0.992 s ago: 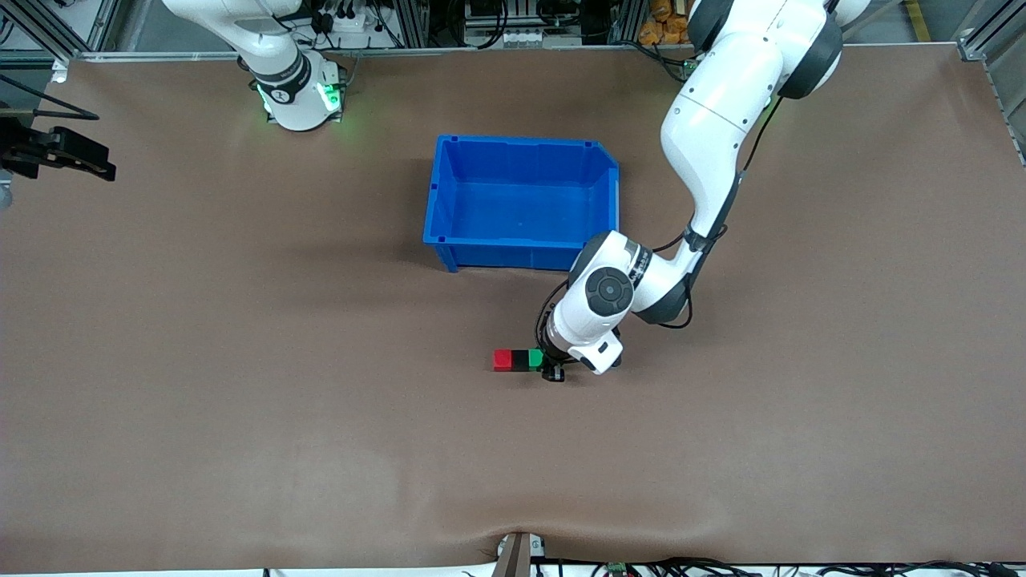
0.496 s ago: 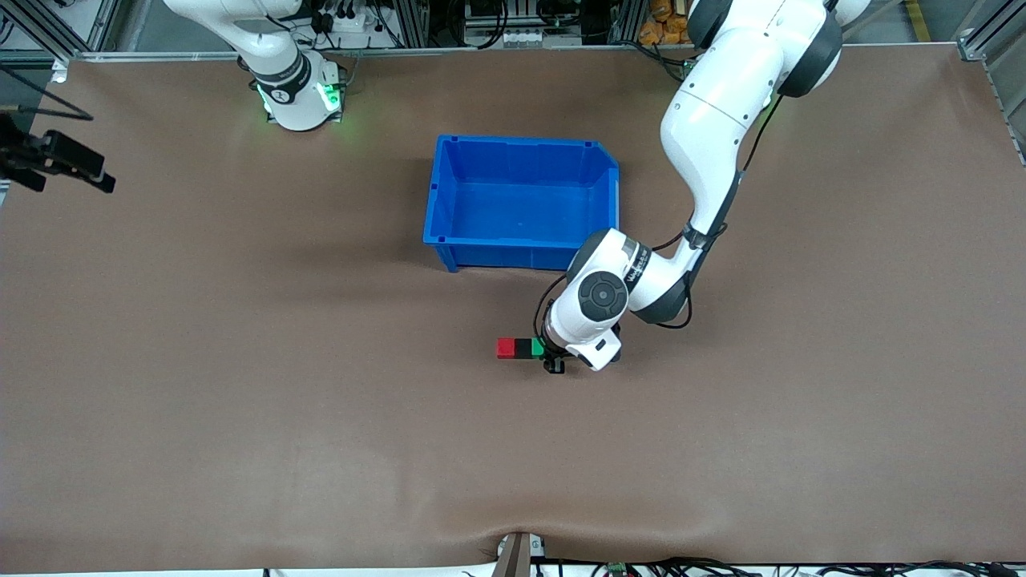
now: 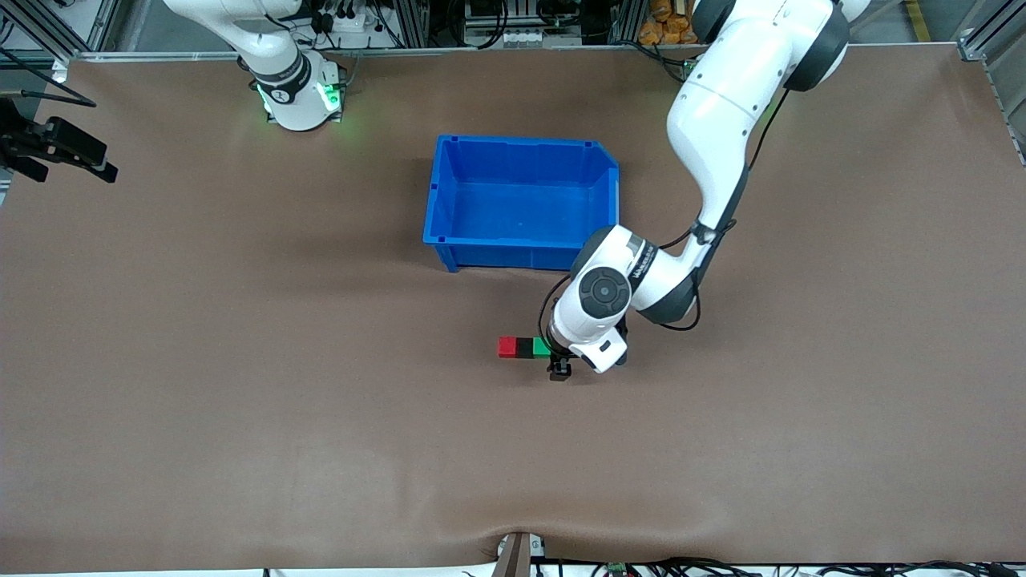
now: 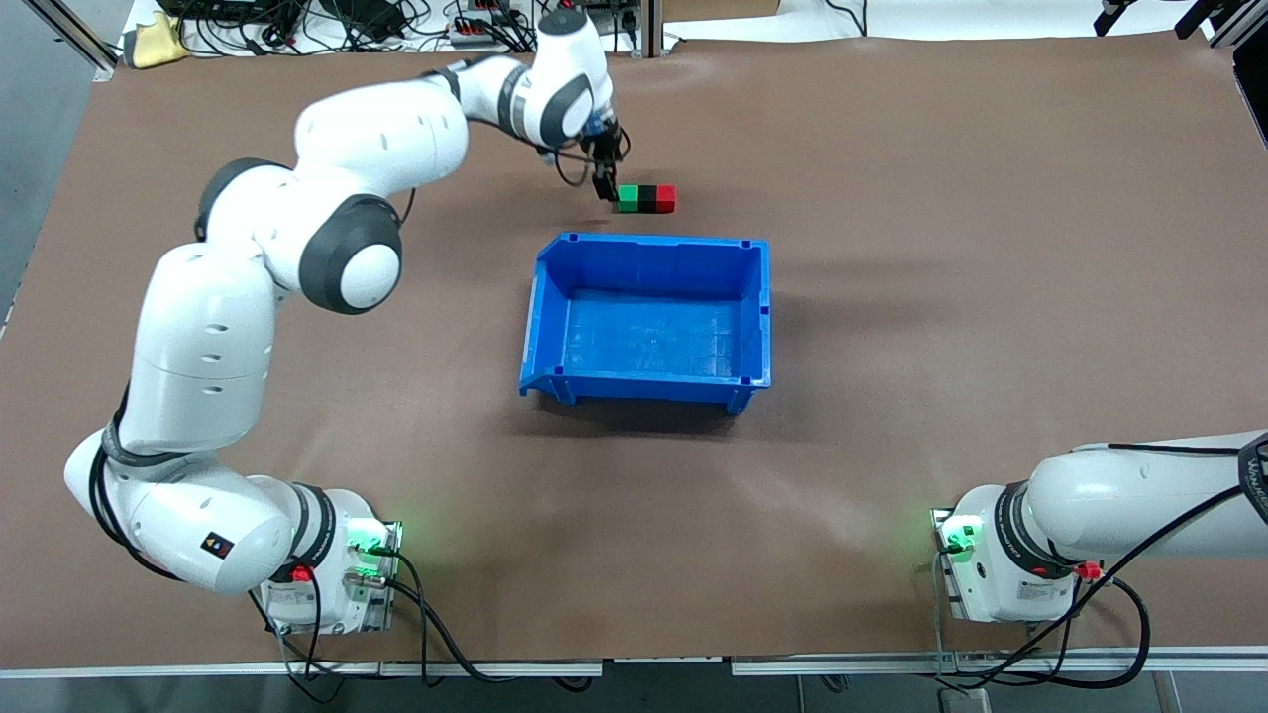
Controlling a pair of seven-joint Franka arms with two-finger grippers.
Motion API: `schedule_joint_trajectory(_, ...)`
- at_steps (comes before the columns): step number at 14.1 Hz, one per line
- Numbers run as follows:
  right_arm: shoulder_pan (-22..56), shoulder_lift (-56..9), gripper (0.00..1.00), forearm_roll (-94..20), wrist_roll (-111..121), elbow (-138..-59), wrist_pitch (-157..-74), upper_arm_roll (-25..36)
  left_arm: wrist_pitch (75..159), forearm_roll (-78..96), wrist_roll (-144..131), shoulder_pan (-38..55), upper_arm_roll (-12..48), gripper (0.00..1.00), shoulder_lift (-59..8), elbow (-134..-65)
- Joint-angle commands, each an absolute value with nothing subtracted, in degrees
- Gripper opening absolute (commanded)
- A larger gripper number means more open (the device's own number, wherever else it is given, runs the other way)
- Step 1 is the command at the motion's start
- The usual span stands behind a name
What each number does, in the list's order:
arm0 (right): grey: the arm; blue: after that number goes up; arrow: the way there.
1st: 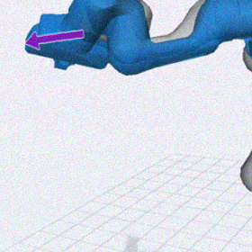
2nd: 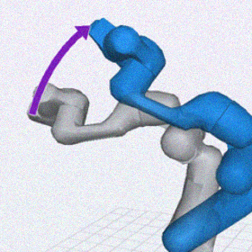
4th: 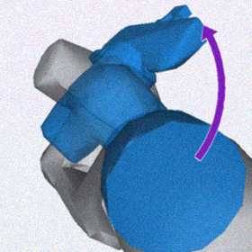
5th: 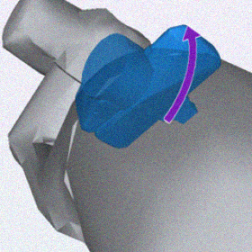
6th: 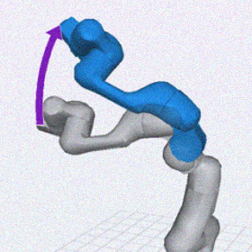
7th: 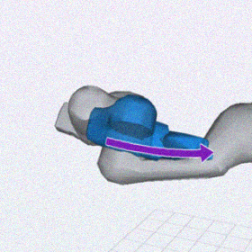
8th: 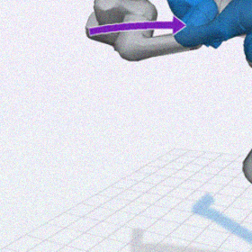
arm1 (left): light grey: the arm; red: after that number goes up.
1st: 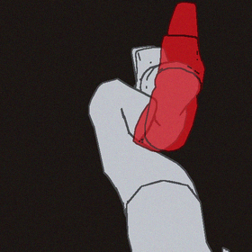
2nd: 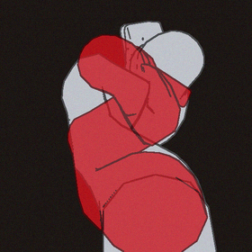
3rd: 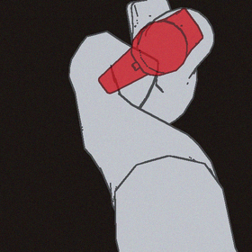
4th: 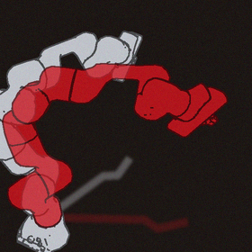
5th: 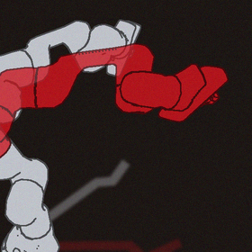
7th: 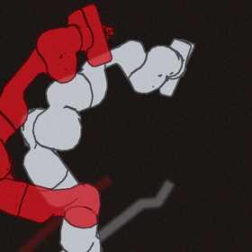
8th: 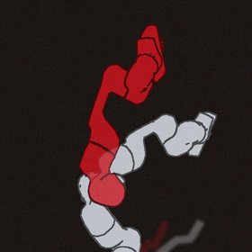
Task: Attach green and red cubes to black cube
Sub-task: 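Open the left gripper and lift it away from the cubes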
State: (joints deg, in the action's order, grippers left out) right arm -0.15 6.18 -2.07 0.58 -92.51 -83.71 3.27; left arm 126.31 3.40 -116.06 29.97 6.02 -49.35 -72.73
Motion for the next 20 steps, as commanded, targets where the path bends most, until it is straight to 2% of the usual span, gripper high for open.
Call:
schedule_joint_trajectory(1,-1.0,7.1,1.00,-2.8,1.3,-93.5,-84.4,3.0,118.9,2.6,-104.3,26.2,6.2,1.00,-41.2,-74.2)
schedule_joint_trajectory(6,-0.9,6.3,1.00,-2.1,1.1,-92.5,-84.3,3.0,104.8,2.6,-76.8,16.5,6.2,1.00,-28.4,-76.1)
schedule_joint_trajectory(14,-1.0,6.1,1.00,-1.4,1.1,-92.4,-84.2,2.9,83.3,3.2,-40.2,2.5,6.2,1.00,-14.8,-76.1)
schedule_joint_trajectory(17,-1.0,6.2,1.00,-1.3,1.1,-92.3,-83.5,3.0,80.6,3.0,-27.8,-0.9,6.2,1.00,-10.8,-77.8)
schedule_joint_trajectory(20,-0.9,6.2,1.00,-0.1,0.9,-92.3,-83.1,3.0,81.7,2.5,-21.5,-0.6,5.7,1.00,-6.0,-83.7)
